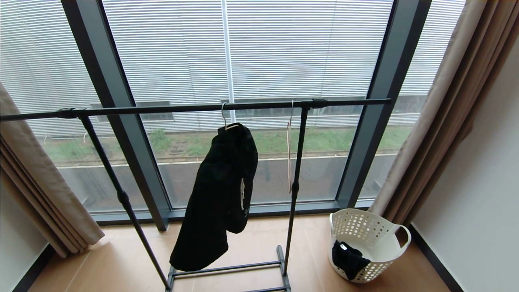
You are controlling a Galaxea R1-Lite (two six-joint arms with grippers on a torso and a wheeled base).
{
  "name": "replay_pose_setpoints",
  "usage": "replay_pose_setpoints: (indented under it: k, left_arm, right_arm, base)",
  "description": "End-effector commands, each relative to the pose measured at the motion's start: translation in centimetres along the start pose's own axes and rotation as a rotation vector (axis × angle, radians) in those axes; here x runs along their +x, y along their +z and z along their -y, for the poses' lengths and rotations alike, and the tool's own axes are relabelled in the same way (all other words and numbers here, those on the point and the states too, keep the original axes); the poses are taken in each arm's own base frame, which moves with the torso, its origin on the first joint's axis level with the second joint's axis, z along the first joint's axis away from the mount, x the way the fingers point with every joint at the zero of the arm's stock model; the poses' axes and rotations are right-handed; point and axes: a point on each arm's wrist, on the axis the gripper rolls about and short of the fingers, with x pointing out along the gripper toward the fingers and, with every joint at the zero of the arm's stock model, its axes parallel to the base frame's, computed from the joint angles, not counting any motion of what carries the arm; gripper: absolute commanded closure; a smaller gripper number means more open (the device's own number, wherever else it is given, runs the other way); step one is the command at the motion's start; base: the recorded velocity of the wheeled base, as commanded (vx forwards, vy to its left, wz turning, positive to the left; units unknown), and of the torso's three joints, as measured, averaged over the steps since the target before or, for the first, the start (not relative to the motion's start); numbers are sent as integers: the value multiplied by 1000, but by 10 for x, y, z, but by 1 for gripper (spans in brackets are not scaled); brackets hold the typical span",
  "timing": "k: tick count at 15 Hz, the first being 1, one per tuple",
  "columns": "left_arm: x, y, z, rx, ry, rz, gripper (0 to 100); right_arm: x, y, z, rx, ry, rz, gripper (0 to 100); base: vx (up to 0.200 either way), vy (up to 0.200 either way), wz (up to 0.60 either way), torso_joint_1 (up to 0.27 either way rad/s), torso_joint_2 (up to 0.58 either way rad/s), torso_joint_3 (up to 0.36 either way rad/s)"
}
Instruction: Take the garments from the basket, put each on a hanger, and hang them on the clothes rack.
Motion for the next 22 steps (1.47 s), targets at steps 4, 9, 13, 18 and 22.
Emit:
replay_pose_setpoints:
  k: [4, 9, 13, 18, 22]
  left_arm:
    - [-20, -22, 0, 4, 21, 183, 0]
    - [-32, -29, 5, -12, 132, 355, 0]
    - [-32, -29, 5, -23, 127, 357, 0]
    - [-32, -30, 3, -38, 226, 354, 0]
    - [-32, -30, 3, -40, 229, 356, 0]
  right_arm:
    - [-4, -1, -1, -6, -10, 55, 0]
    - [-5, -2, -1, 11, -101, 59, 0]
    - [-13, -6, -6, -3, -188, 183, 0]
    - [-15, -8, -7, 51, -205, 220, 0]
    - [-15, -9, -4, 49, -314, 214, 0]
  base:
    - [0, 0, 0, 0, 0, 0]
    - [0, 0, 0, 0, 0, 0]
    - [0, 0, 0, 0, 0, 0]
    - [0, 0, 0, 0, 0, 0]
    - [0, 0, 0, 0, 0, 0]
